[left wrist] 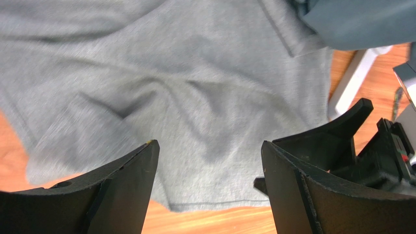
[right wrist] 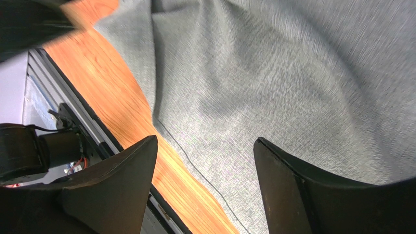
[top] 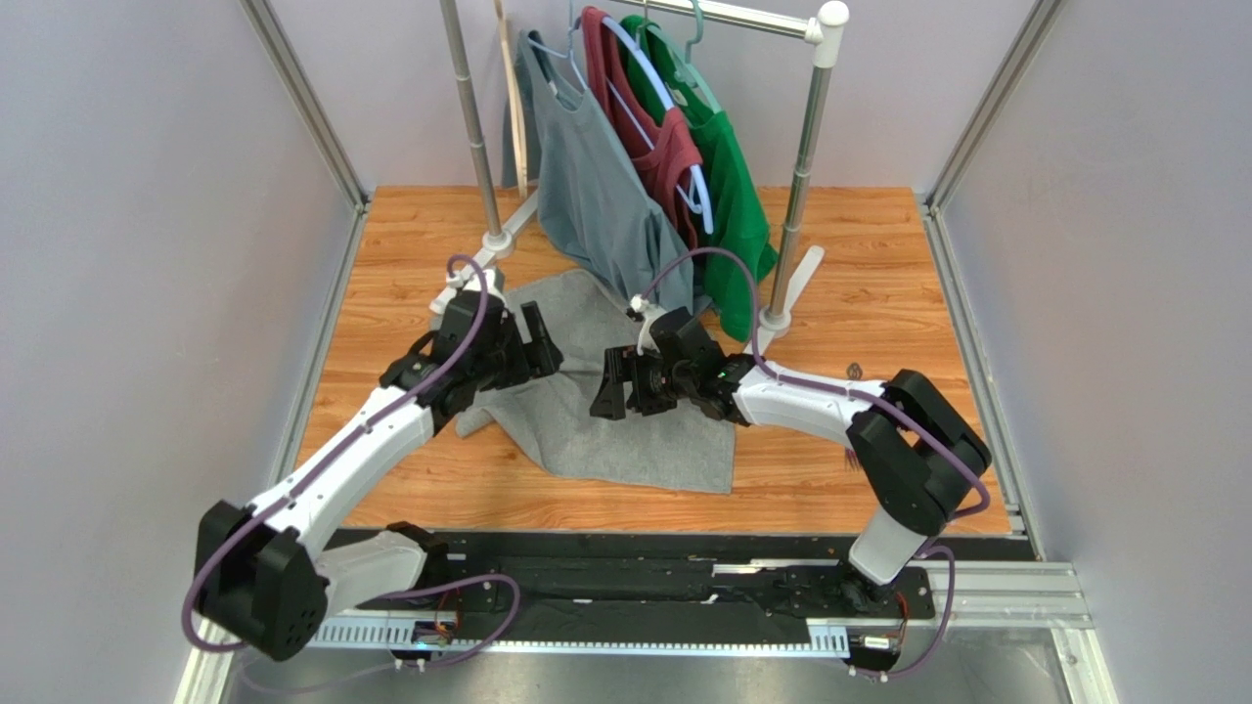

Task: Fold the napkin, place the utensils inside, and roll it up
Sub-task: Flatten out the napkin at the center of the board.

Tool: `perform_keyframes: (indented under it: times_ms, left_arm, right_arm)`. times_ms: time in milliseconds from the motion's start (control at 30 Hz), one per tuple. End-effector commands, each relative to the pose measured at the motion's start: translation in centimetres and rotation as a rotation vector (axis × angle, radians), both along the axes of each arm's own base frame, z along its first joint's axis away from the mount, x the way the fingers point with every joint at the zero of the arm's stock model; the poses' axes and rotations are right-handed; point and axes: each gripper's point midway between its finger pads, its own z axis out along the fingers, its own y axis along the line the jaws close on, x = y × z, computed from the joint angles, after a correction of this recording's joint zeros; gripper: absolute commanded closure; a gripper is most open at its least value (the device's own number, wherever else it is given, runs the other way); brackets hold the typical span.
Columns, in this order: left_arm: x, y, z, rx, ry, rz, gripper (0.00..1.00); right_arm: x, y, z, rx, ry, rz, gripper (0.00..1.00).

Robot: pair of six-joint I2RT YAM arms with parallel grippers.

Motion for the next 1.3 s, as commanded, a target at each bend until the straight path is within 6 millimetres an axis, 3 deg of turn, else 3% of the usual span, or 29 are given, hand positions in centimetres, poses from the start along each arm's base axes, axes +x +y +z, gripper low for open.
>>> perform_keyframes:
  times_ms: [0,100,133,267,433,567,667,800,1100,1267]
  left_arm:
    - [-3.0,2.7,-3.1,0.081,0.117,0.086,0.14]
    - [-3.8,3.9,-3.2,0.102,0.121,0.127,0.14]
    - [-3.9,4.0,-2.4,0.087,0.09,0.136,0.13]
    - [-4.2,4.8,-2.0,0.096,0.073,0.162,0.13]
    - [-4.0,4.7,-2.2,0.13,0.102,0.144,0.12]
    - [-3.4,4.7,-1.5,0.13,0.077,0.145,0.12]
    - [-3.2,4.7,-2.1,0.149,0.091,0.141,0.12]
    - [-3.4,5.2,-4.6,0.208,0.165,0.153,0.16]
    - [-4.2,7.1,-6.9,0.285,0.21,0.235,0.37]
    - [-4.8,7.2,-9.1,0.273,0.246,0.26,0.39]
  right_arm:
    - [-0.7,0.3,-1.3,0.021,0.053,0.011,0.25]
    - [-1.4,-0.7,-2.7,-0.016,0.087,0.003,0.25]
    - [-1.5,-1.0,-2.9,-0.026,0.083,-0.008,0.25]
    - [-2.9,-3.4,-5.8,-0.118,0.137,-0.033,0.25]
    - [-2.6,-6.0,-7.8,-0.195,0.166,-0.09,0.25]
    - [-2.0,-8.3,-8.2,-0.26,0.163,-0.12,0.25]
    - [-1.5,-9.1,-8.0,-0.276,0.156,-0.134,0.25]
    - [-0.9,-9.4,-7.4,-0.277,0.139,-0.136,0.25]
    - [-1.4,-8.9,-7.6,-0.253,0.16,-0.116,0.25]
    - [-1.5,-8.7,-7.5,-0.238,0.167,-0.114,0.25]
